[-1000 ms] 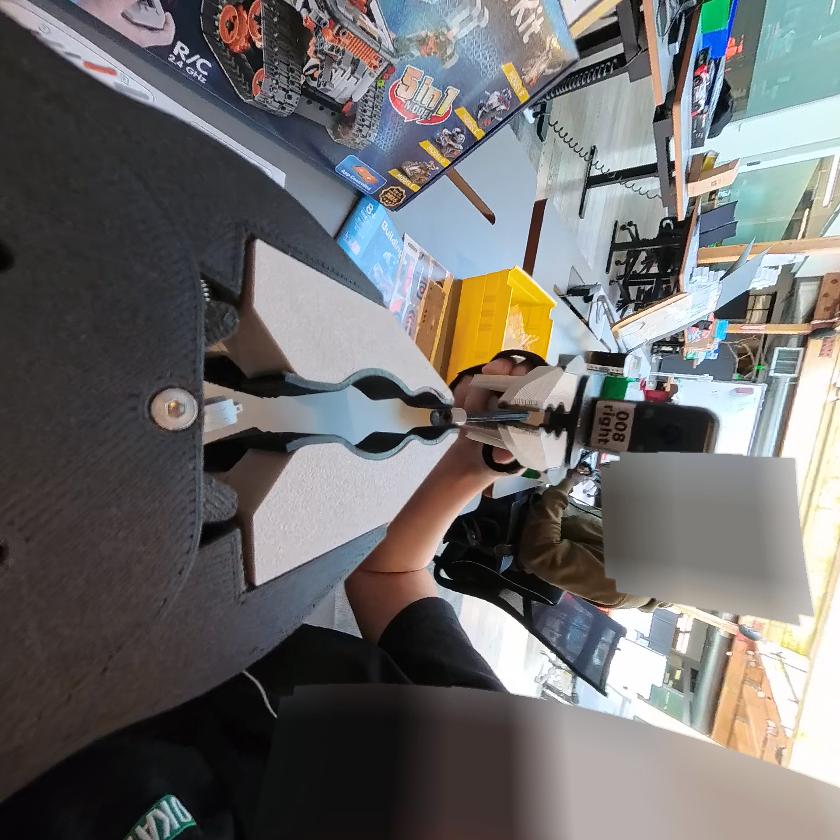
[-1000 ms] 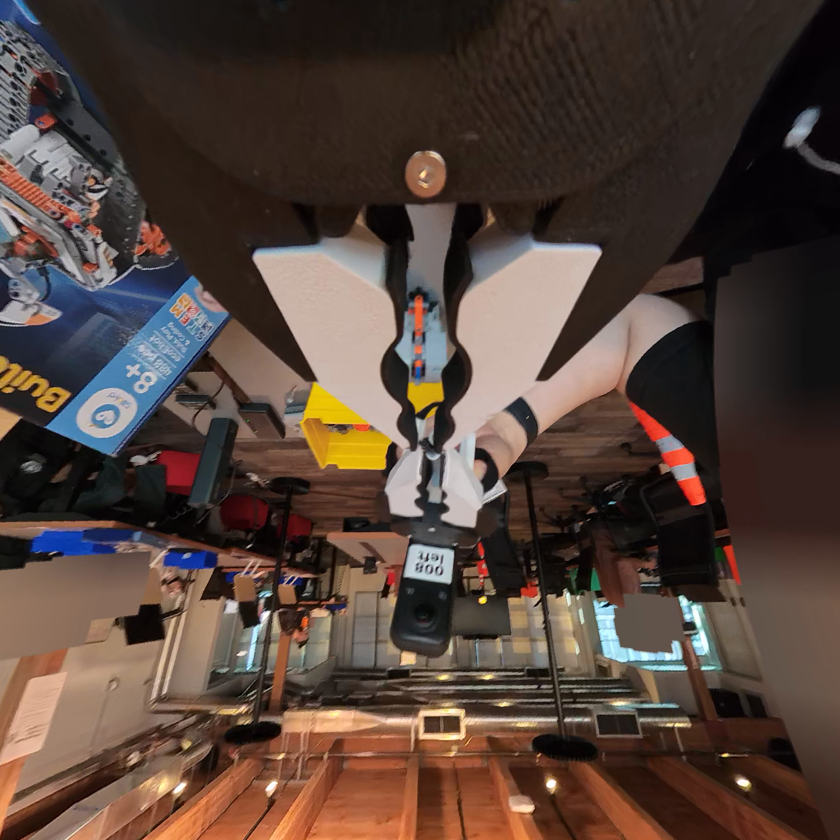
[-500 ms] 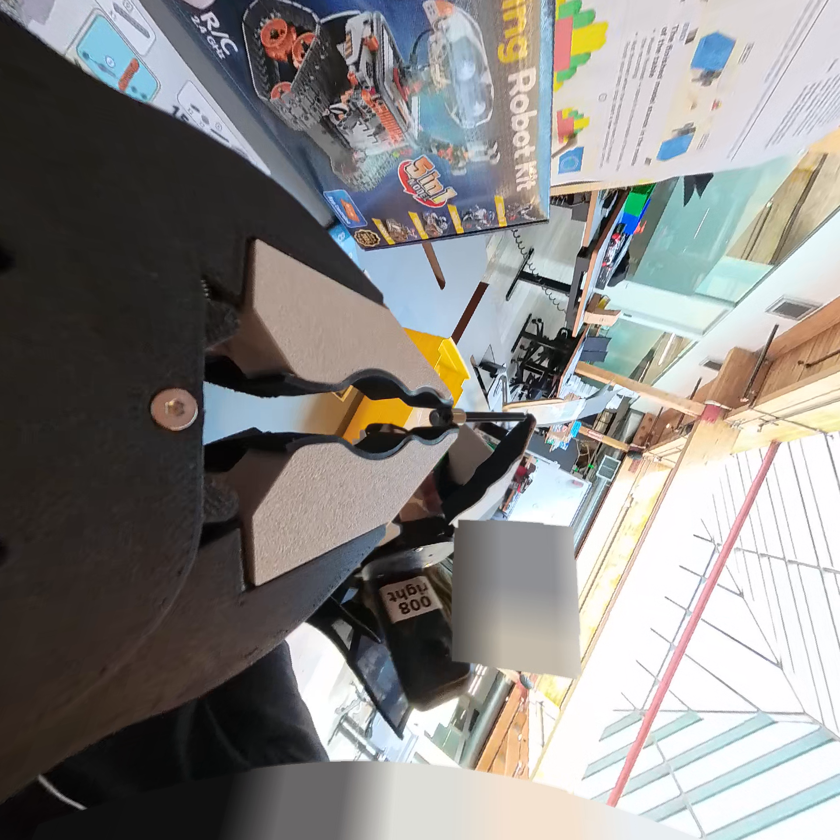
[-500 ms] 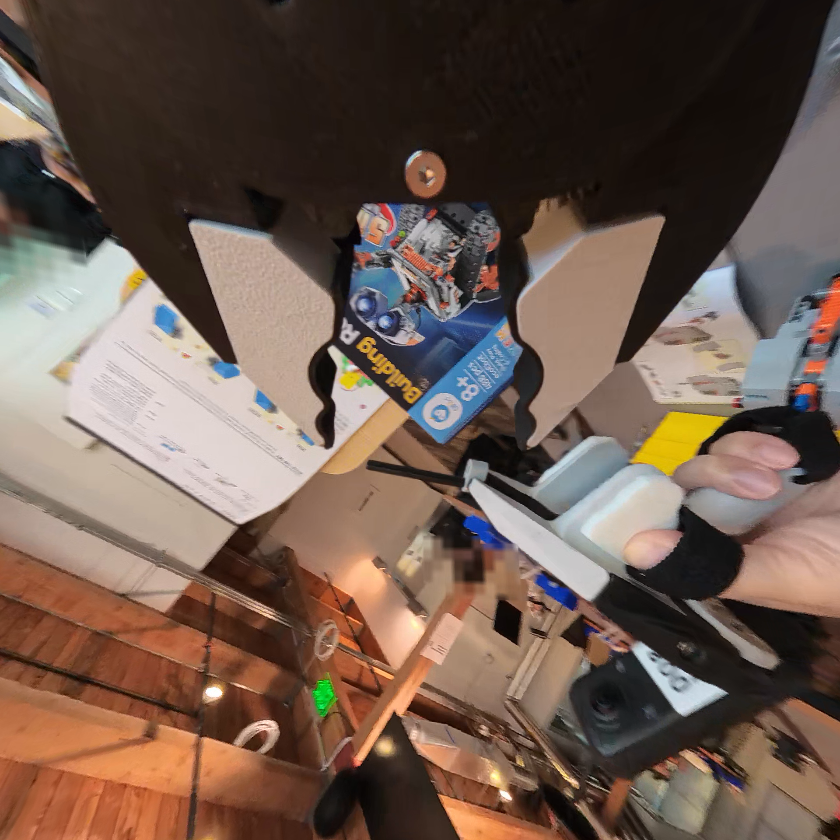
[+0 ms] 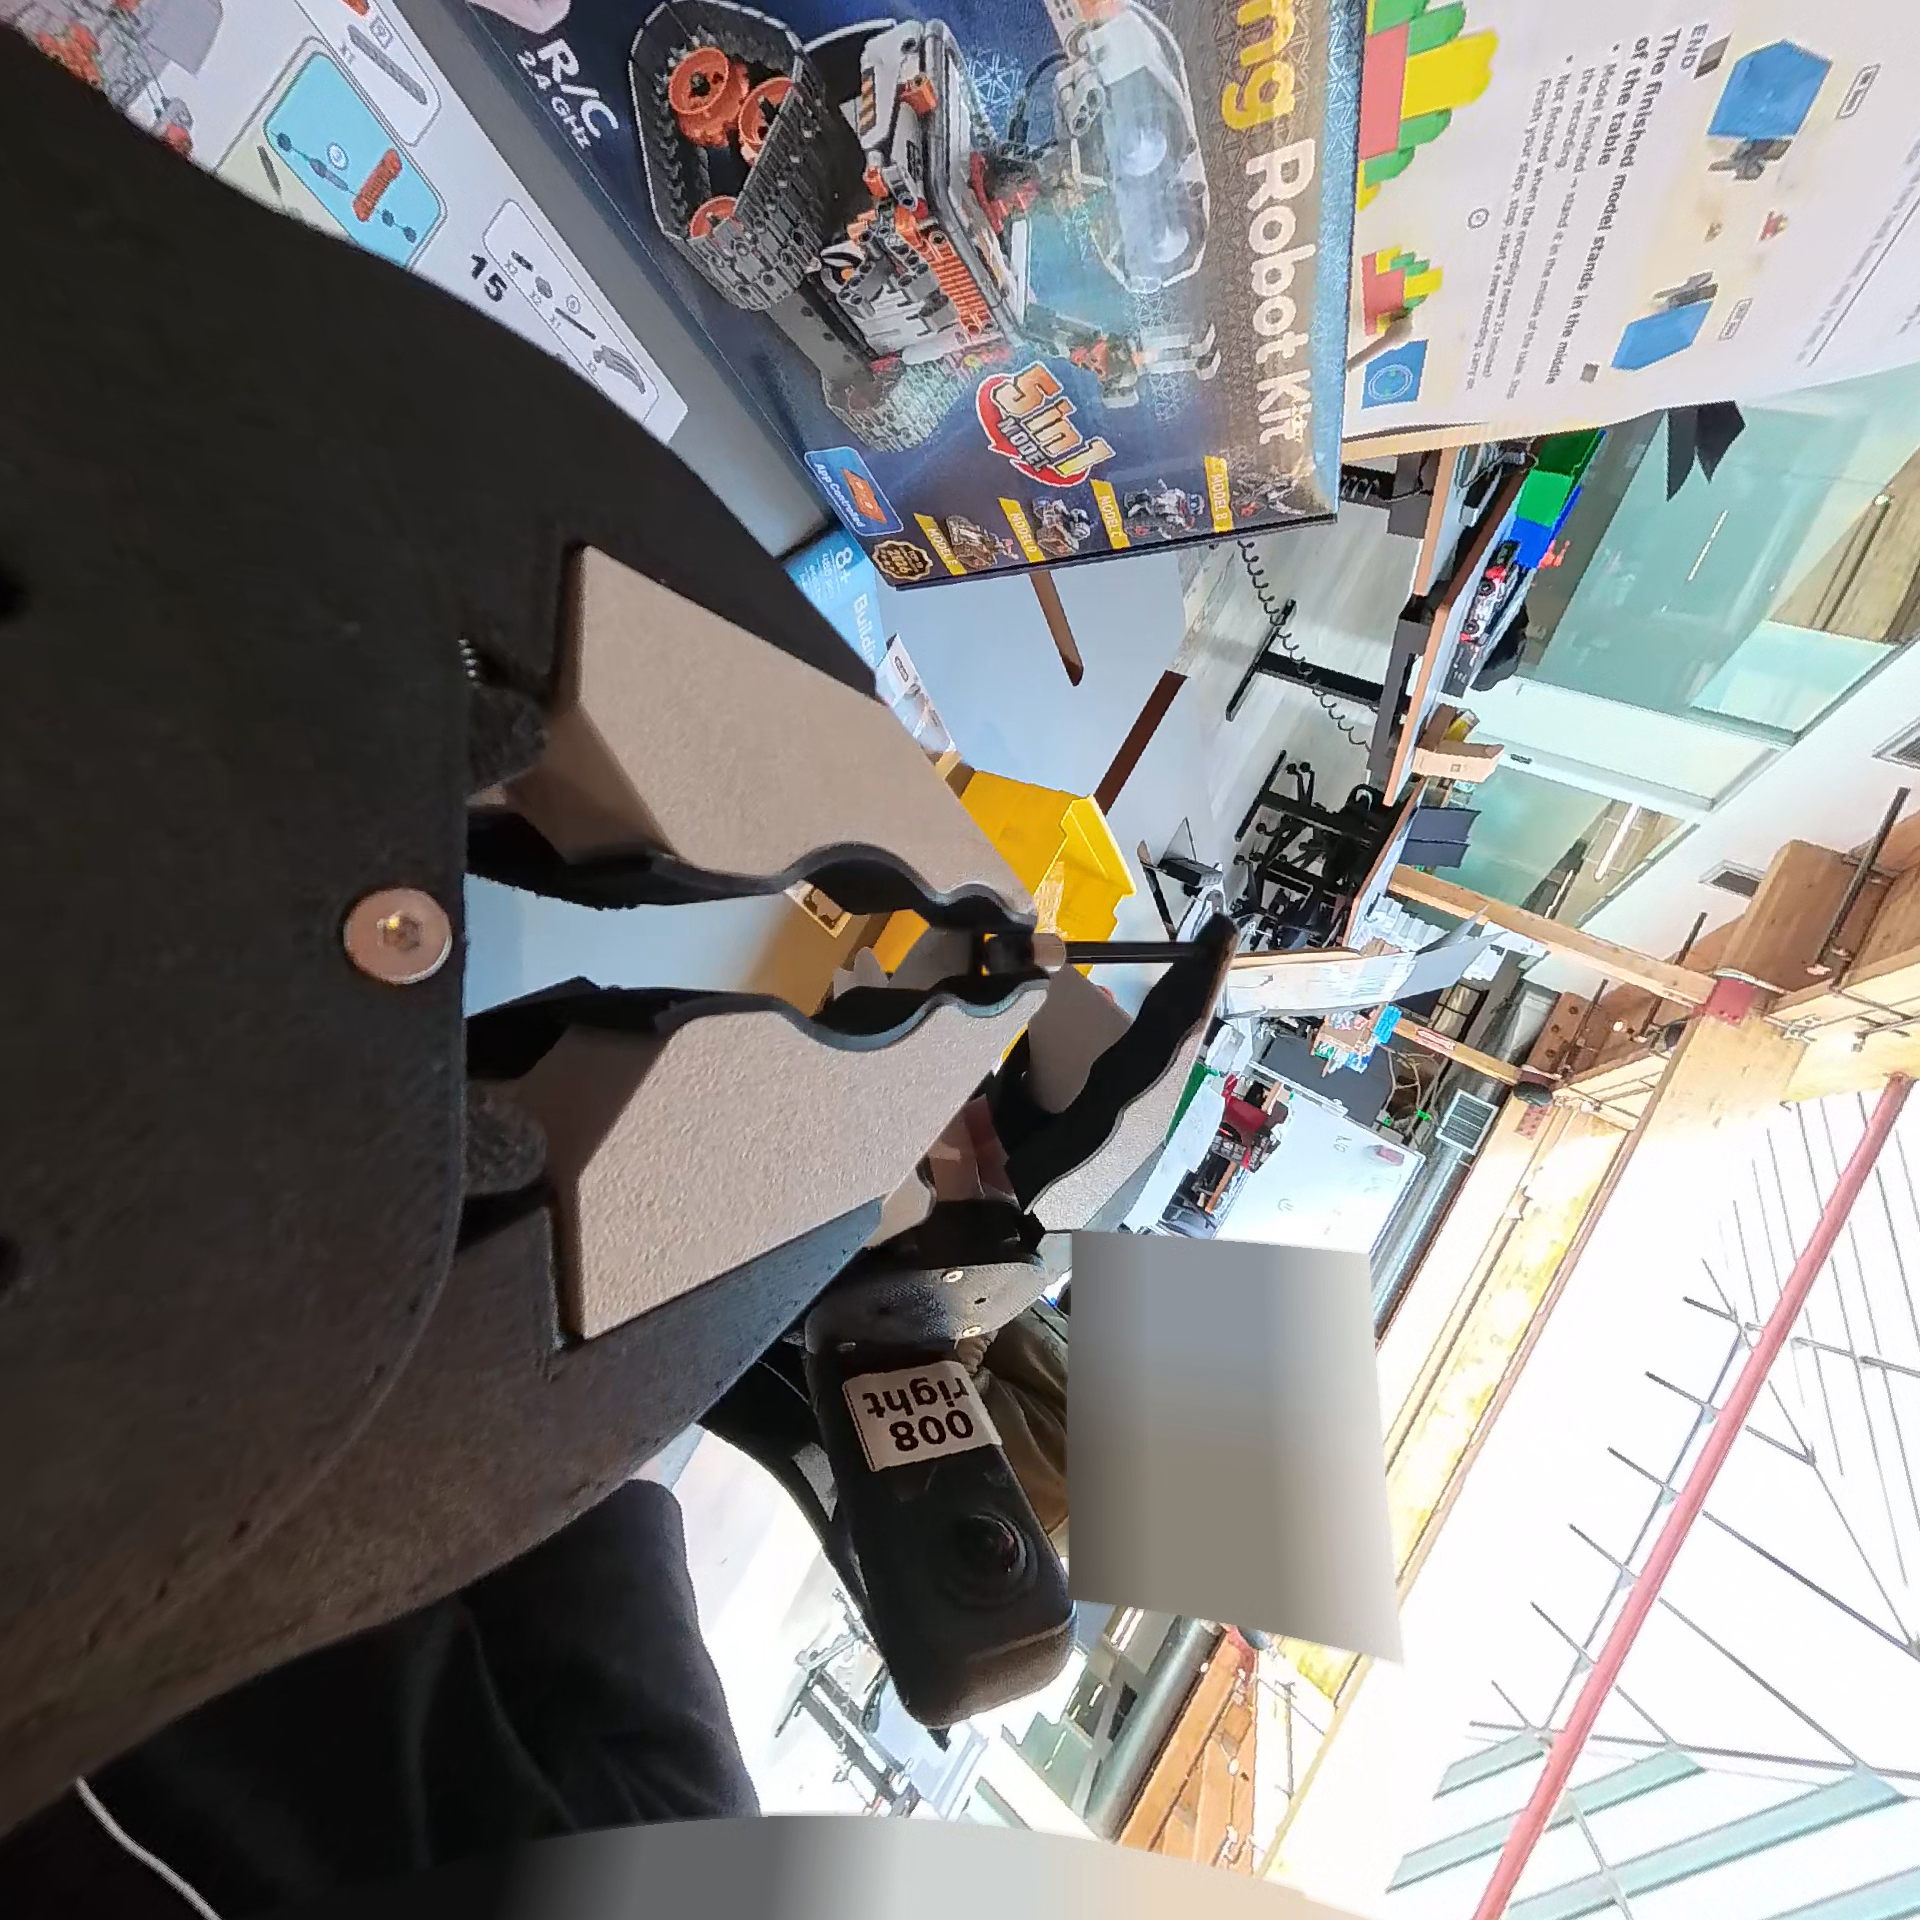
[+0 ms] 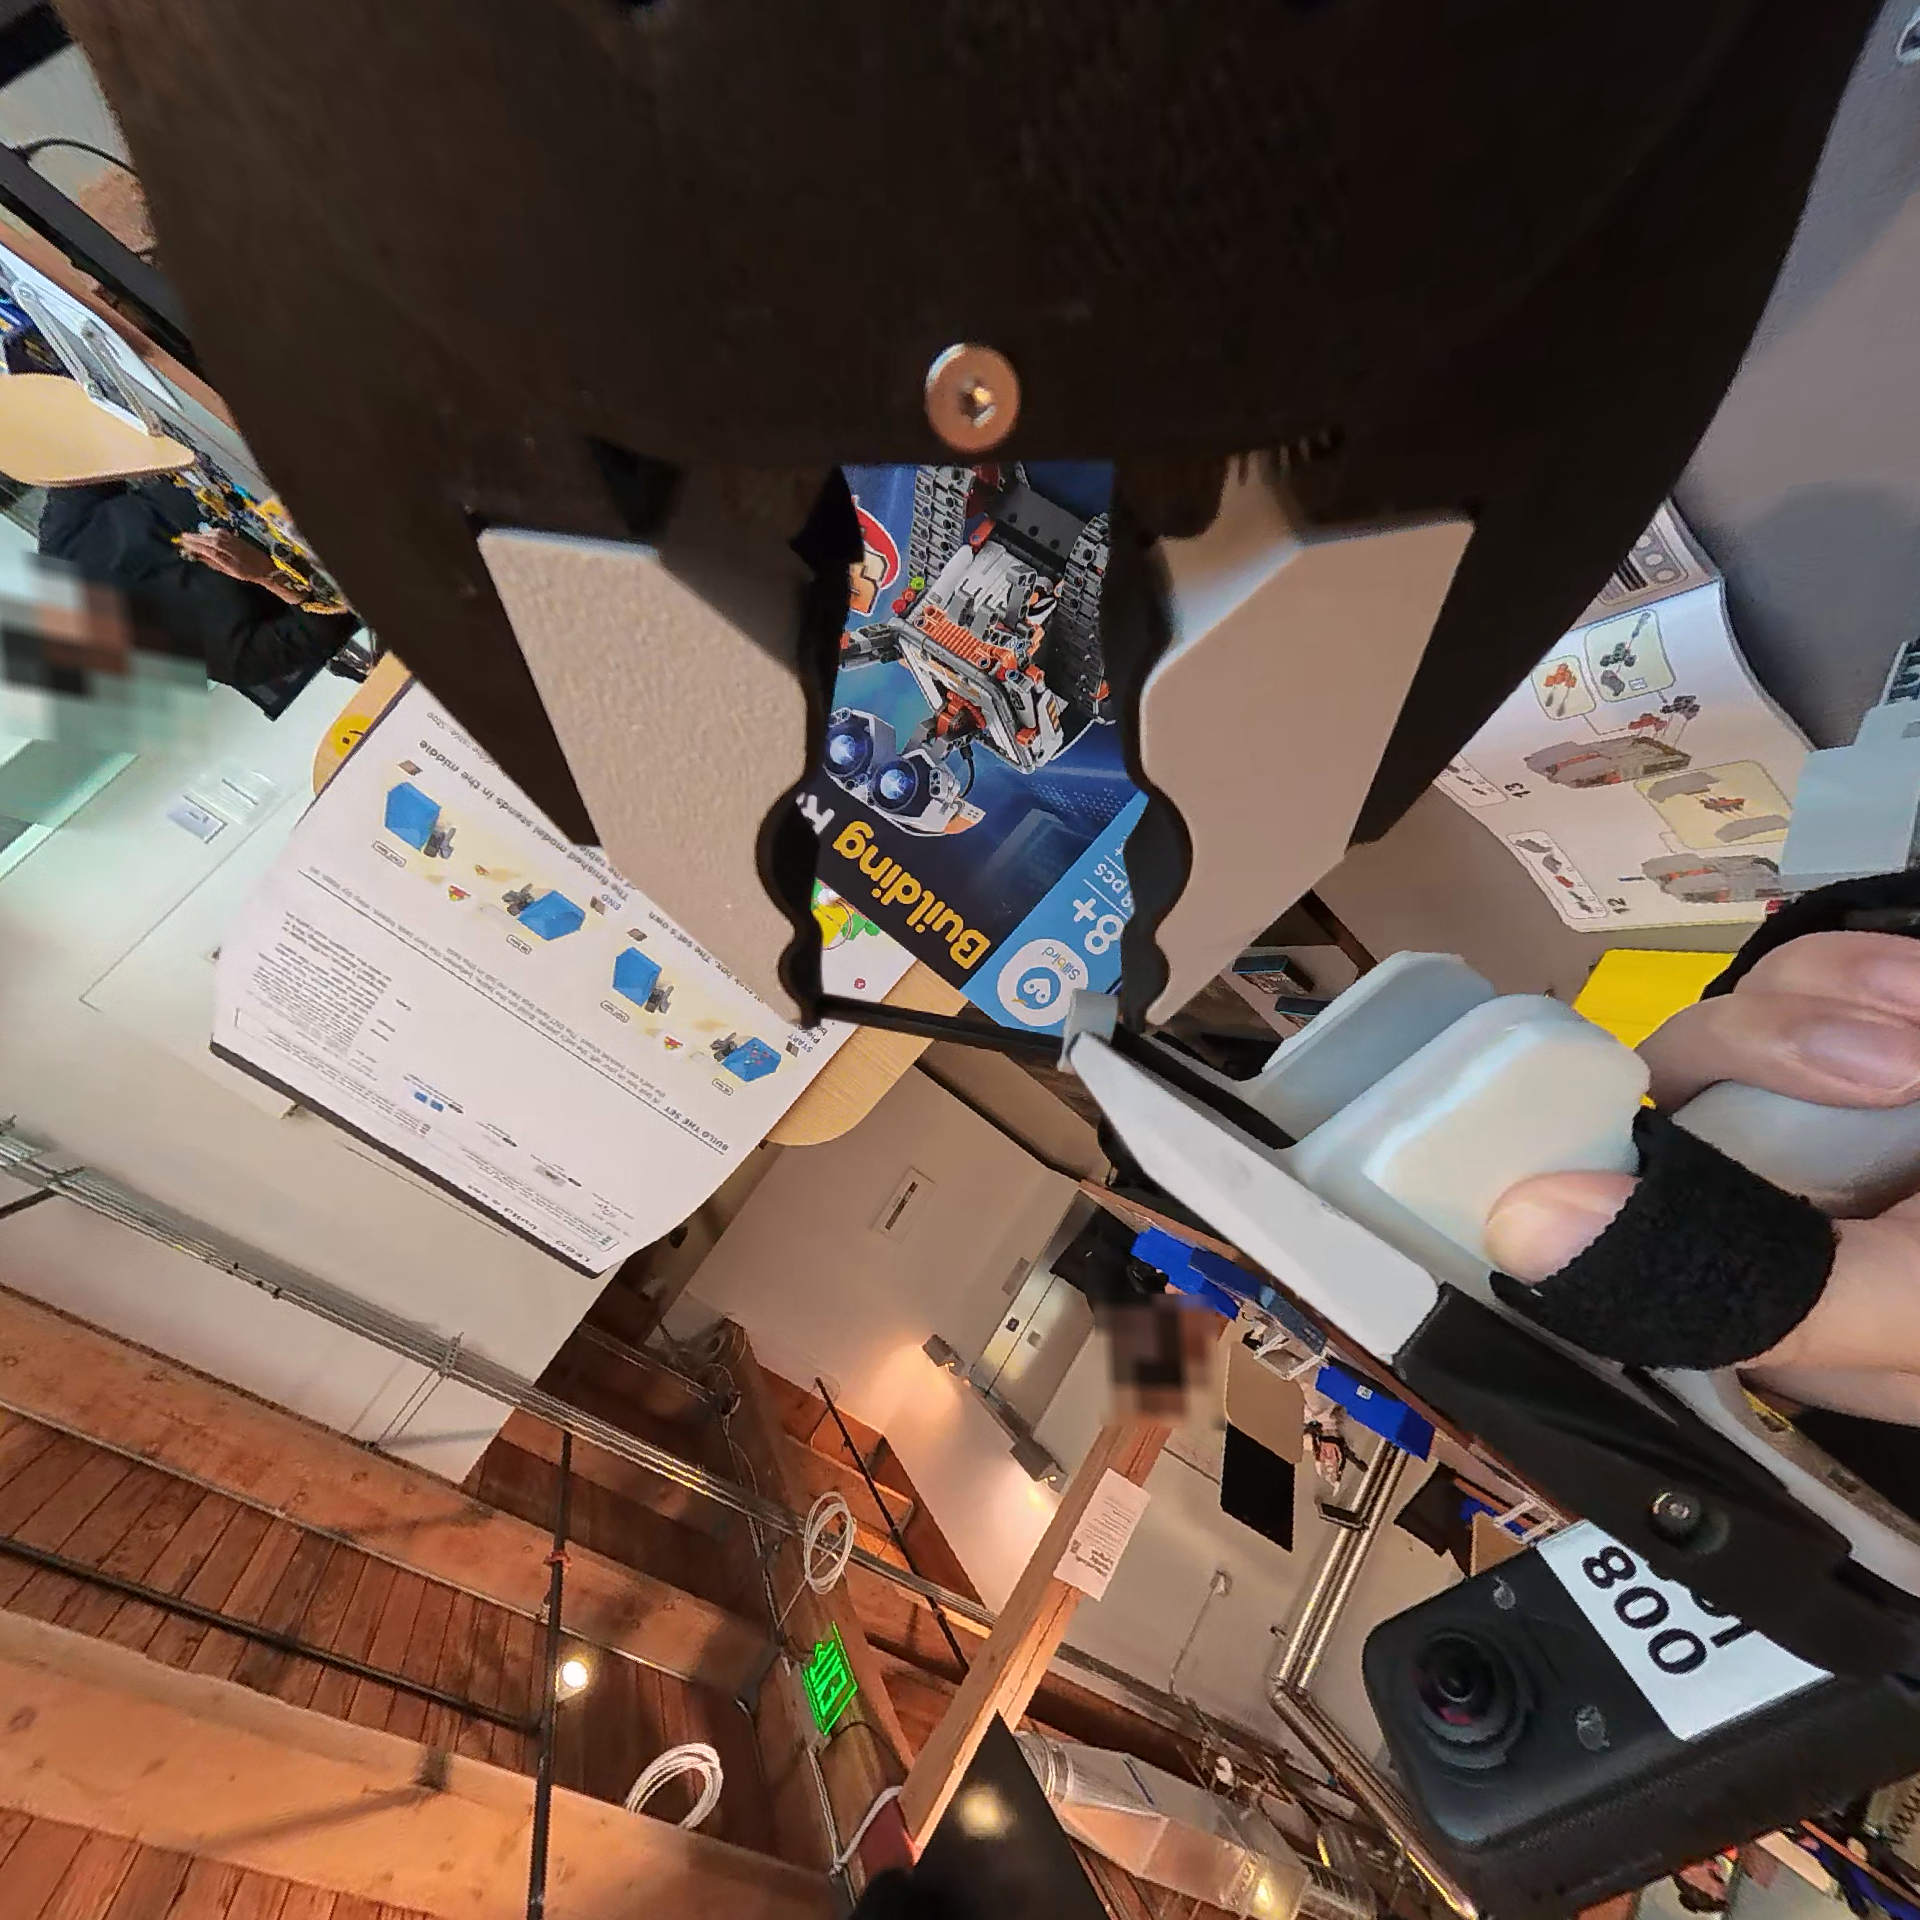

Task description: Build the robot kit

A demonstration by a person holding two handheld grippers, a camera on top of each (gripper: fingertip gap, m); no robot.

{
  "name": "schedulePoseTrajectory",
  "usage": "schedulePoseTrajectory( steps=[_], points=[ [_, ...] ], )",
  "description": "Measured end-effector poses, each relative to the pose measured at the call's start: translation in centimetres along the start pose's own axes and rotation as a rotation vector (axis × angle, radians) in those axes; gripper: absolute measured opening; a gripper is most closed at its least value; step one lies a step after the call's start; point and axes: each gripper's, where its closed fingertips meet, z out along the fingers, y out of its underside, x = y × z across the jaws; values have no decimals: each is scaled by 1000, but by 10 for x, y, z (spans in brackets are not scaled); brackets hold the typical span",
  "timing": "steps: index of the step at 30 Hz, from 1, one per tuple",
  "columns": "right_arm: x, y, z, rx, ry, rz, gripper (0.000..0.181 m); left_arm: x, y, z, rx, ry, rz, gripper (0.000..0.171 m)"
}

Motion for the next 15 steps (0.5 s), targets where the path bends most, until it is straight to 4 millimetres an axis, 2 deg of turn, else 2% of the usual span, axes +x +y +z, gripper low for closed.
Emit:
schedulePoseTrajectory(
  steps=[6, 15],
  points=[
    [-1, 4, 1, -20, 2, -24, 55, -3, 3, 0, -23, -32, 16, 5],
    [2, 4, 0, -6, 22, 43, 58, -1, 1, 0, -24, -45, 39, 5]
  ],
)
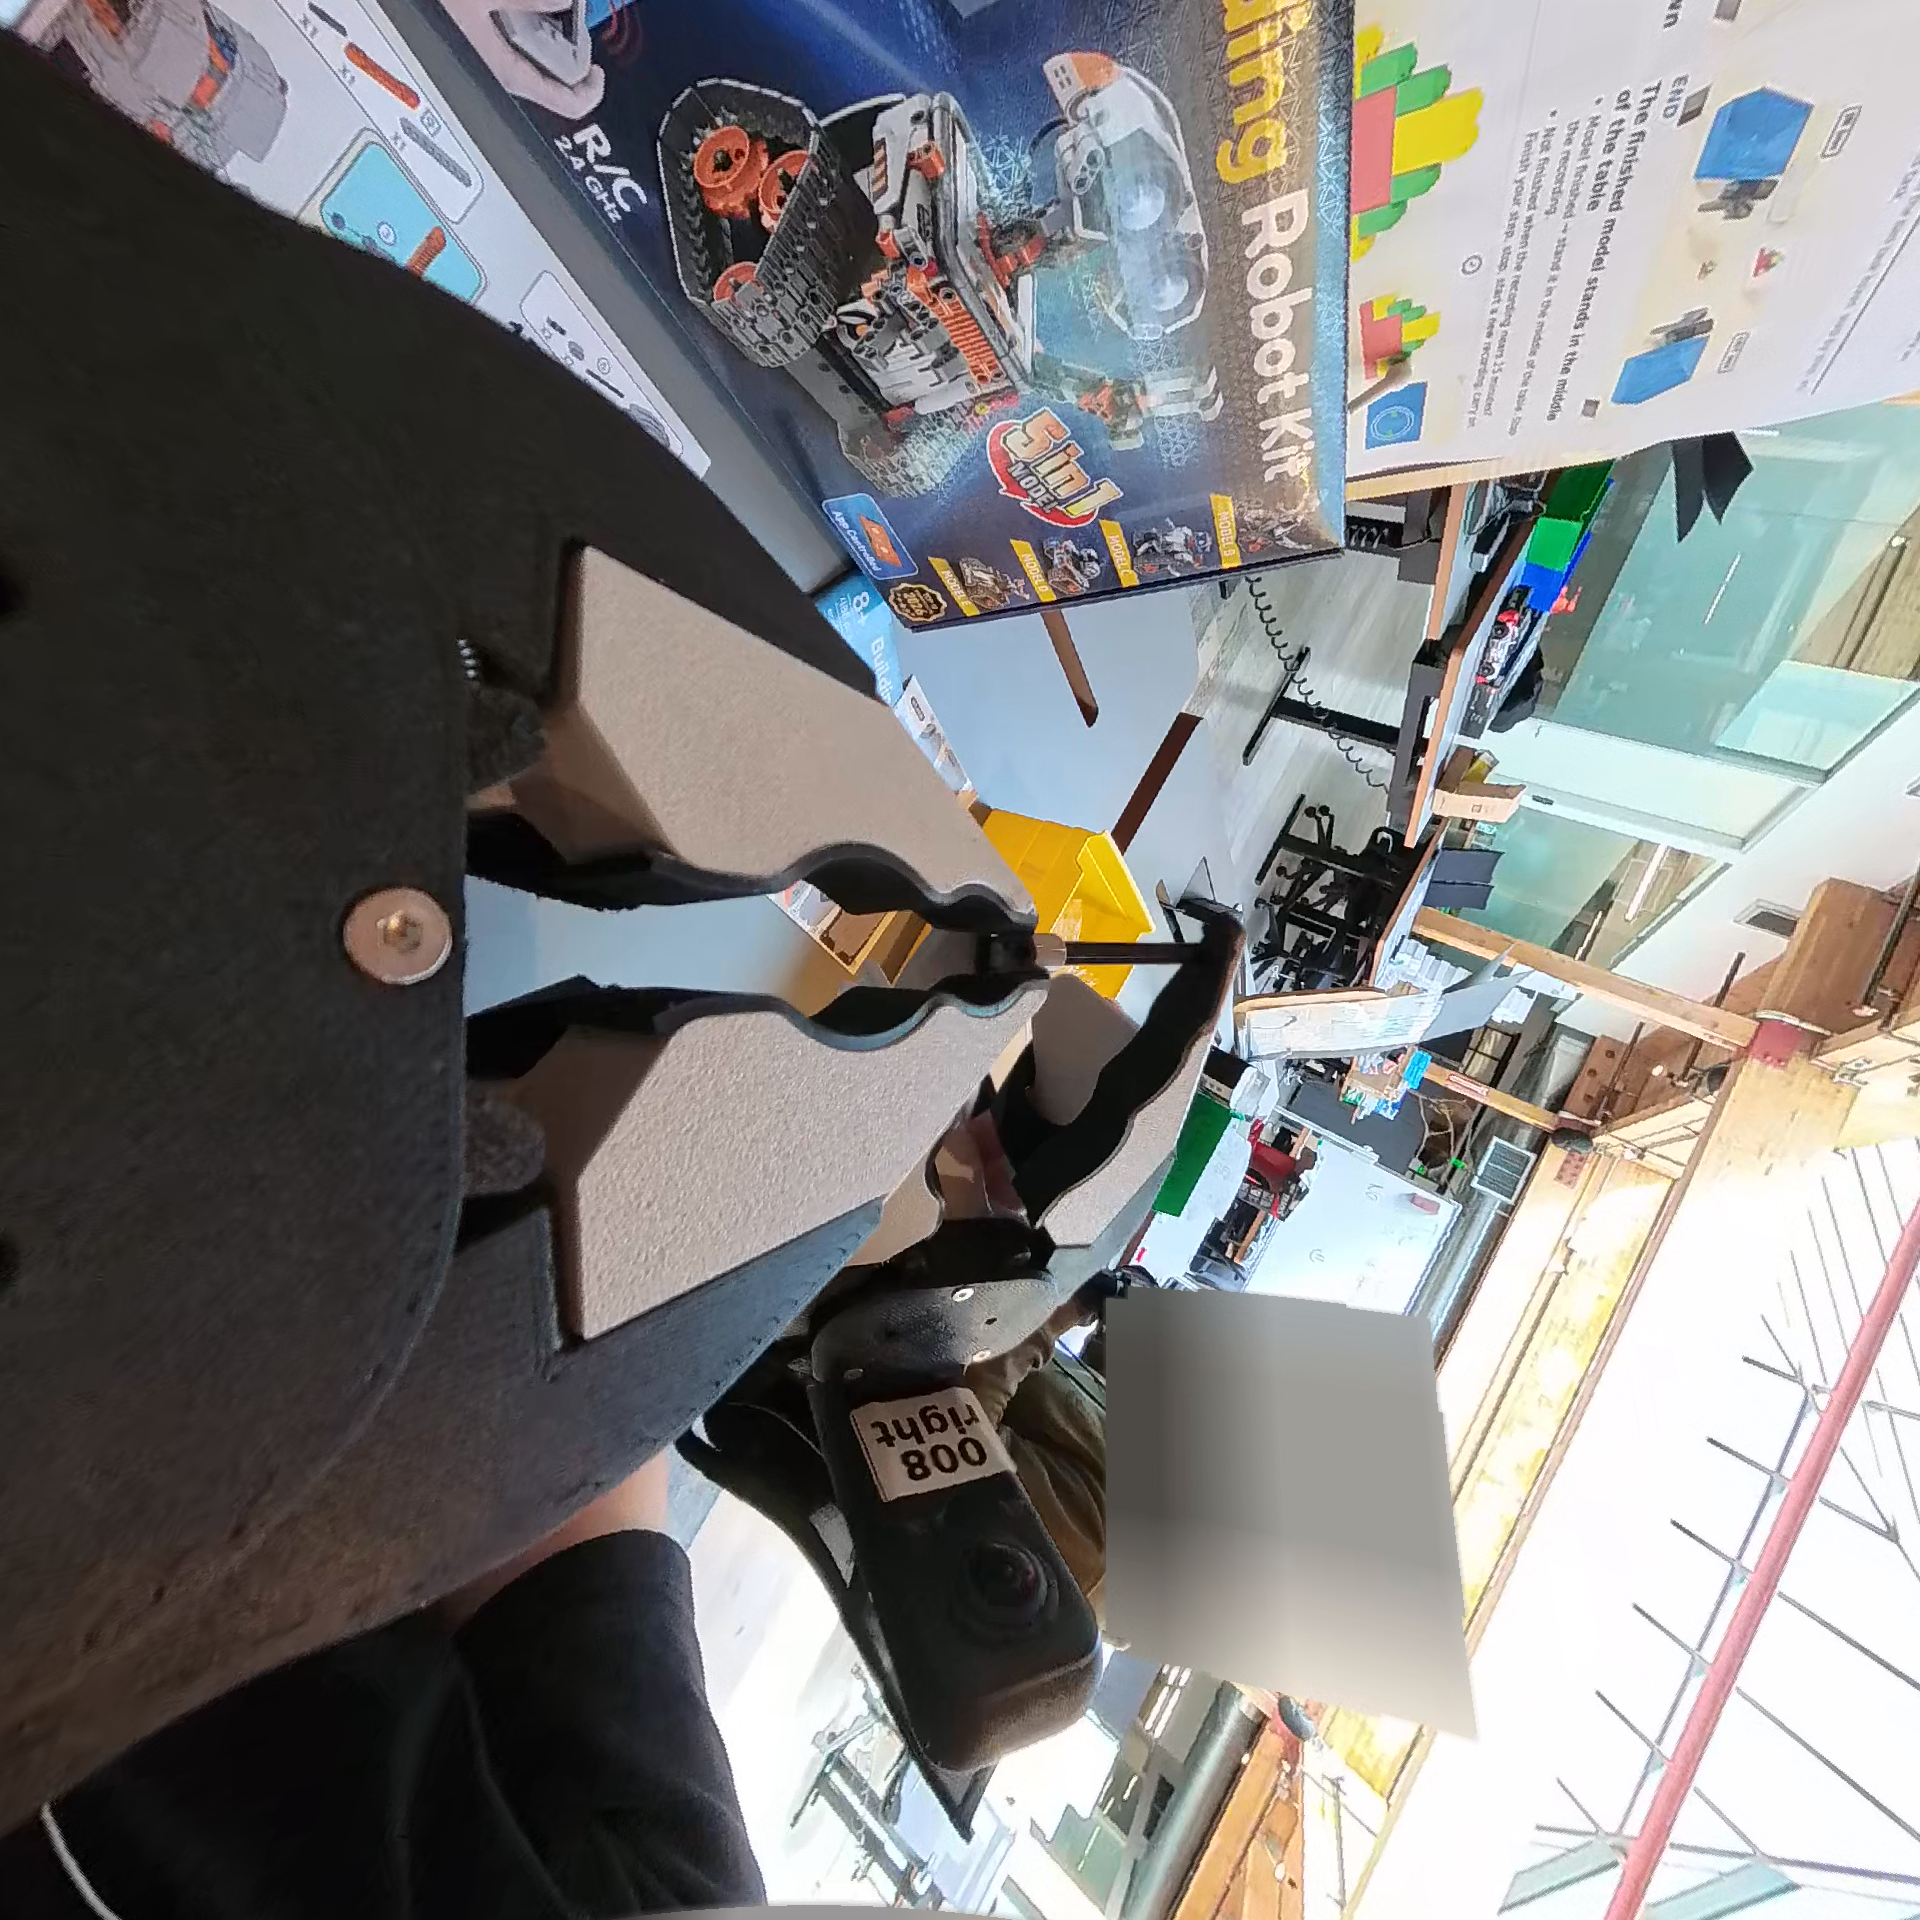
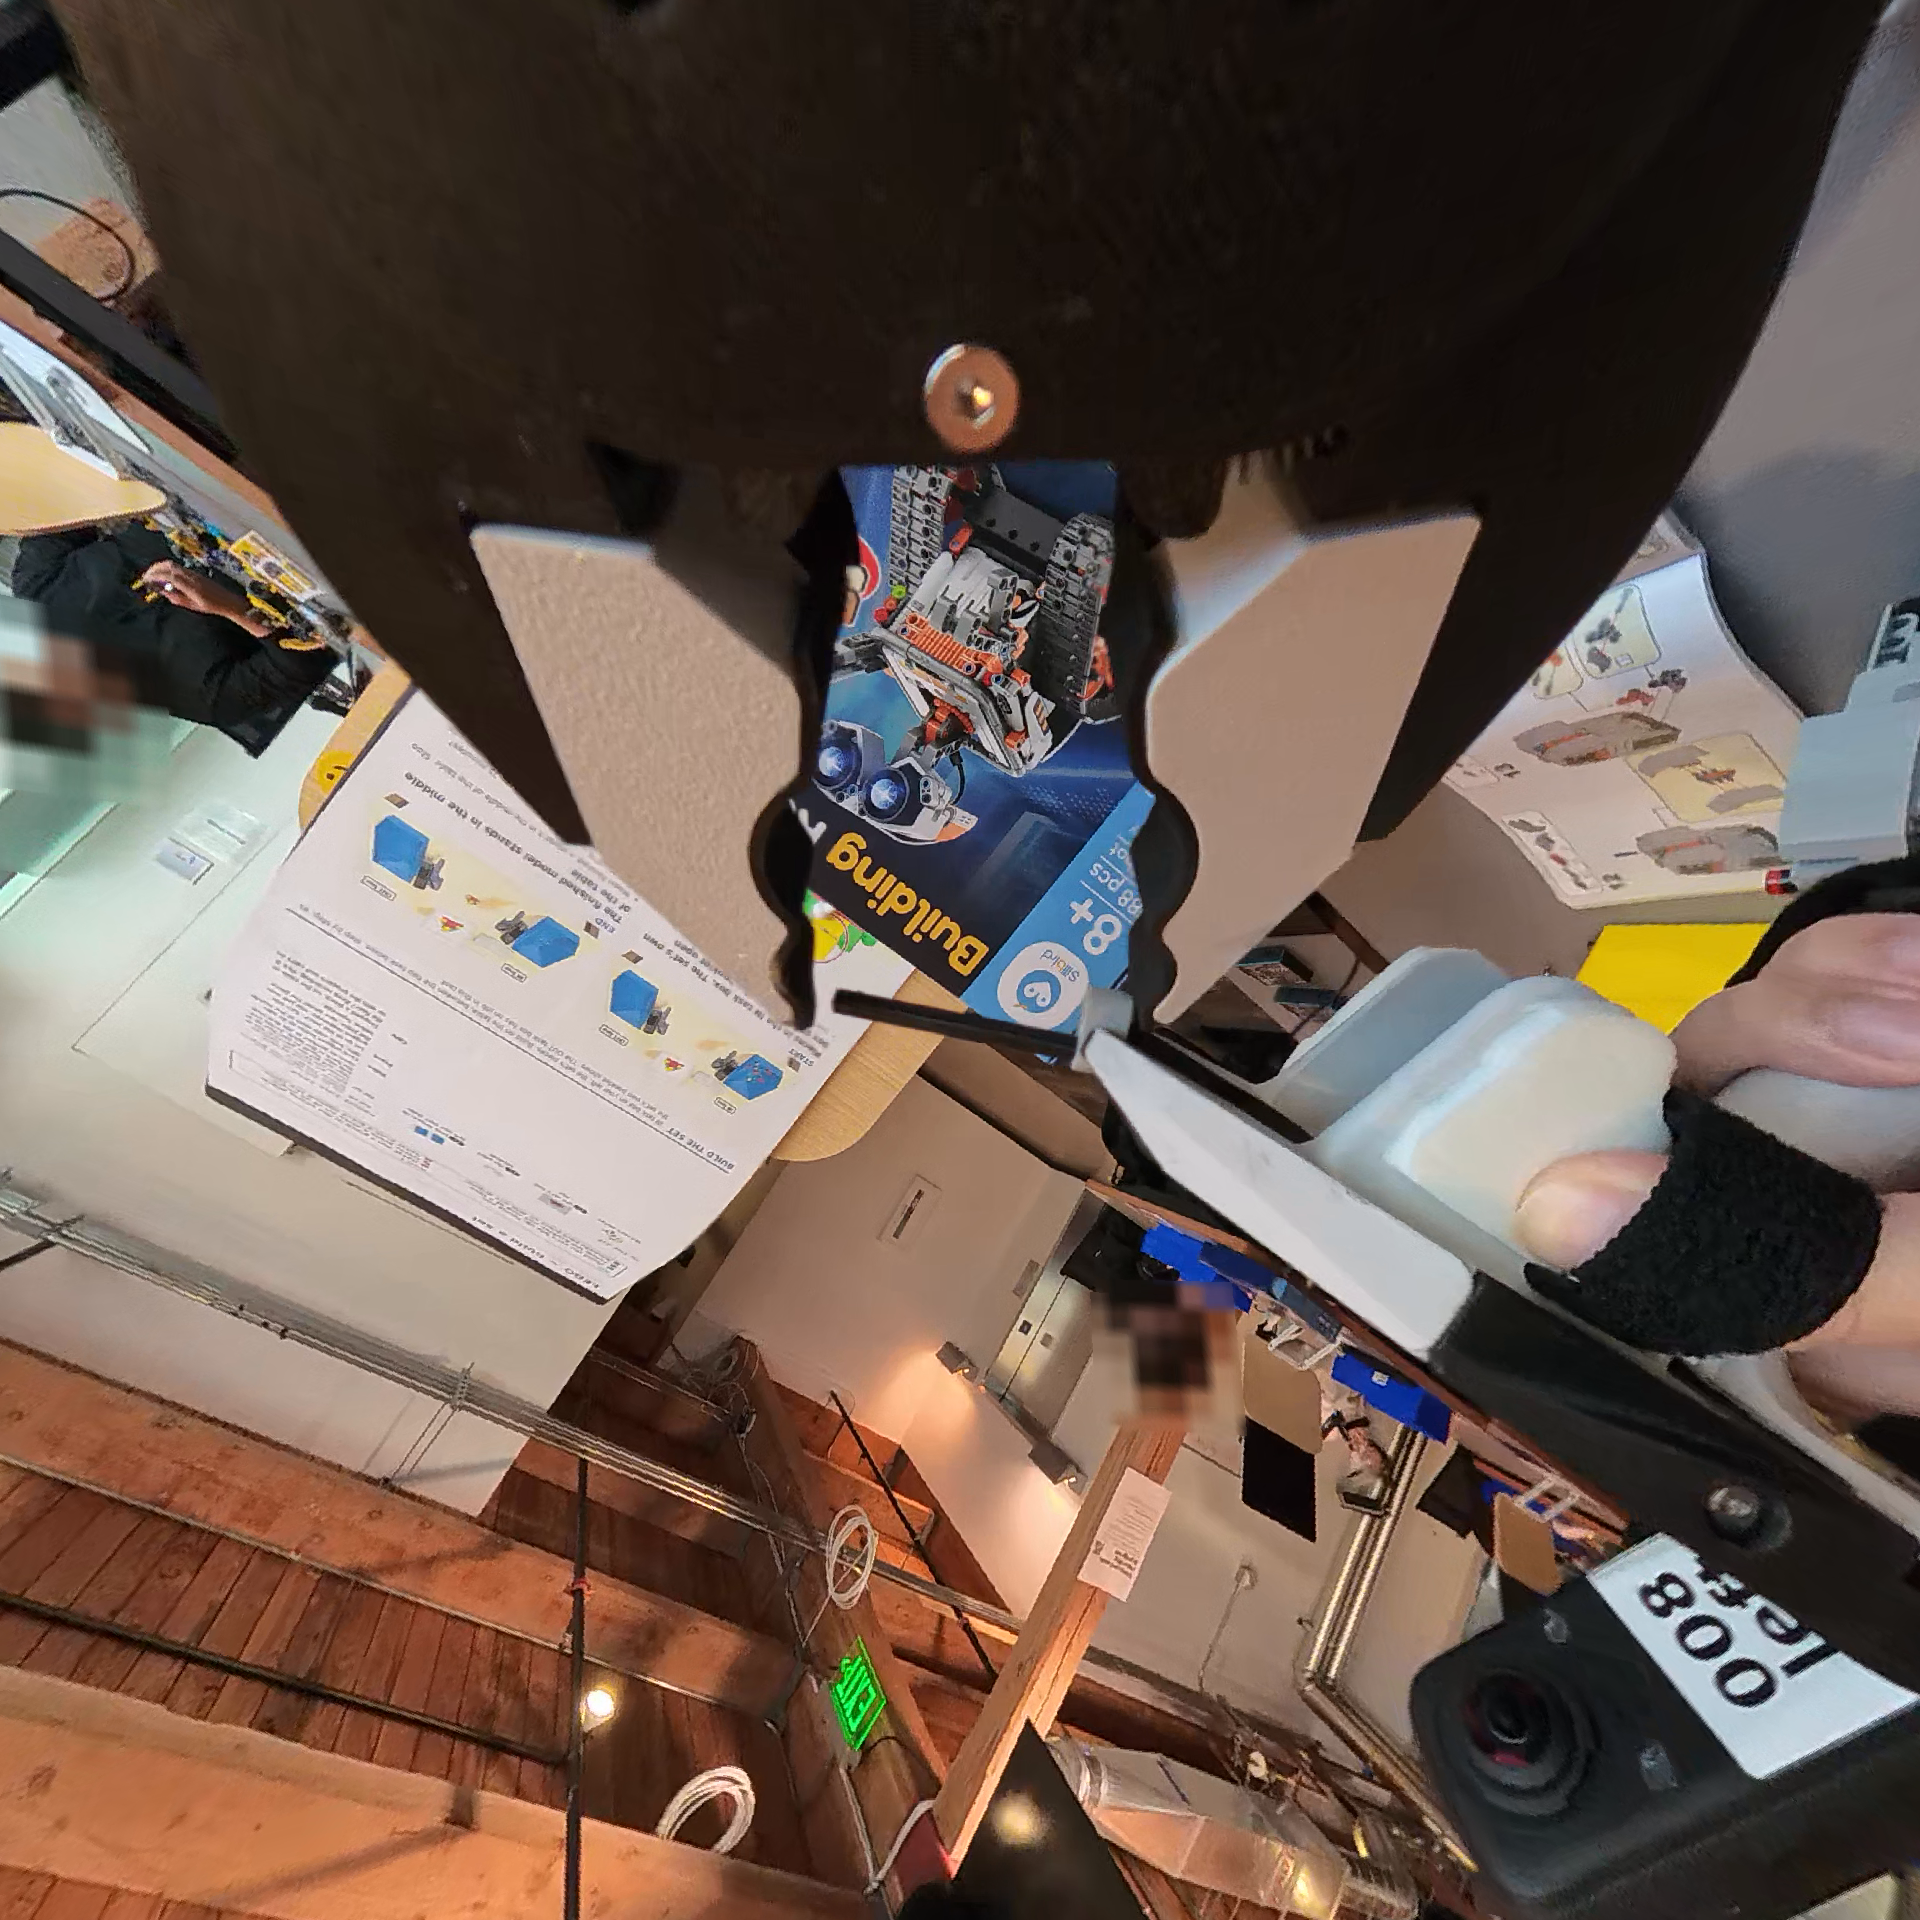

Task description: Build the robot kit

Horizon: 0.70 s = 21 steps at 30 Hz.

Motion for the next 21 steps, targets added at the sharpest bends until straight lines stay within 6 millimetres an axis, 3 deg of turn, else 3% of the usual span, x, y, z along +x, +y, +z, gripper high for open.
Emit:
schedulePoseTrajectory(
  steps=[2, 4, 21],
  points=[
    [3, -1, 0, 5, 9, 24, 64, 2, -1, -1, 3, 4, 4, 5],
    [-2, -2, -1, 13, -29, 33, 54, 3, -1, 0, 2, 5, 8, 5],
    [-3, 4, -1, -9, -58, -5, 53, 0, 4, 1, -27, -2, 0, 5]
  ],
)
